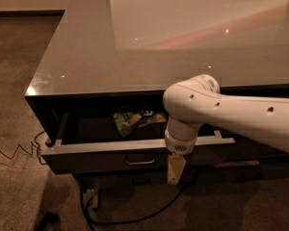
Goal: Open top drawer
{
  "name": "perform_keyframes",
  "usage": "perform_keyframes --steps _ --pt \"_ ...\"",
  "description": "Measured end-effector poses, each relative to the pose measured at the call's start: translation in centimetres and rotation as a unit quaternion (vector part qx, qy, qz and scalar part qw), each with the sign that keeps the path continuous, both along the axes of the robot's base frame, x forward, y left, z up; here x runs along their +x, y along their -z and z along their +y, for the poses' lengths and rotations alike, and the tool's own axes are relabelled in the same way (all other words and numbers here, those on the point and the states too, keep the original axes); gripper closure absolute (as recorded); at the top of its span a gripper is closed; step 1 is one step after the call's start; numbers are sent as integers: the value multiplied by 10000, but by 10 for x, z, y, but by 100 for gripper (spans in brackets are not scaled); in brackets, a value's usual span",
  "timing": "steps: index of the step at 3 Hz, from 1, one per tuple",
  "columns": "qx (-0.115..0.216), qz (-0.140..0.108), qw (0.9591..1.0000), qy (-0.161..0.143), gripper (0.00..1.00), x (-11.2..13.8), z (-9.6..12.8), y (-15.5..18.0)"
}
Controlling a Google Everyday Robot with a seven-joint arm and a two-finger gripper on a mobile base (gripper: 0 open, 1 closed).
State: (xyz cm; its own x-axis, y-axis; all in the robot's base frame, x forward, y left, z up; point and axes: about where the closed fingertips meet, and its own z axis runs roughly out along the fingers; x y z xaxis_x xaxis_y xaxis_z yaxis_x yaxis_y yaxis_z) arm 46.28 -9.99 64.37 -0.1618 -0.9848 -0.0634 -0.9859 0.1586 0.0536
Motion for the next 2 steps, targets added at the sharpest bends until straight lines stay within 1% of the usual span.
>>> perform_keyframes --steps 1,2 --pt "-101 161 9997 149 42 -22 -7 7" --pt "-101 161 9997 150 65 -21 -7 6"
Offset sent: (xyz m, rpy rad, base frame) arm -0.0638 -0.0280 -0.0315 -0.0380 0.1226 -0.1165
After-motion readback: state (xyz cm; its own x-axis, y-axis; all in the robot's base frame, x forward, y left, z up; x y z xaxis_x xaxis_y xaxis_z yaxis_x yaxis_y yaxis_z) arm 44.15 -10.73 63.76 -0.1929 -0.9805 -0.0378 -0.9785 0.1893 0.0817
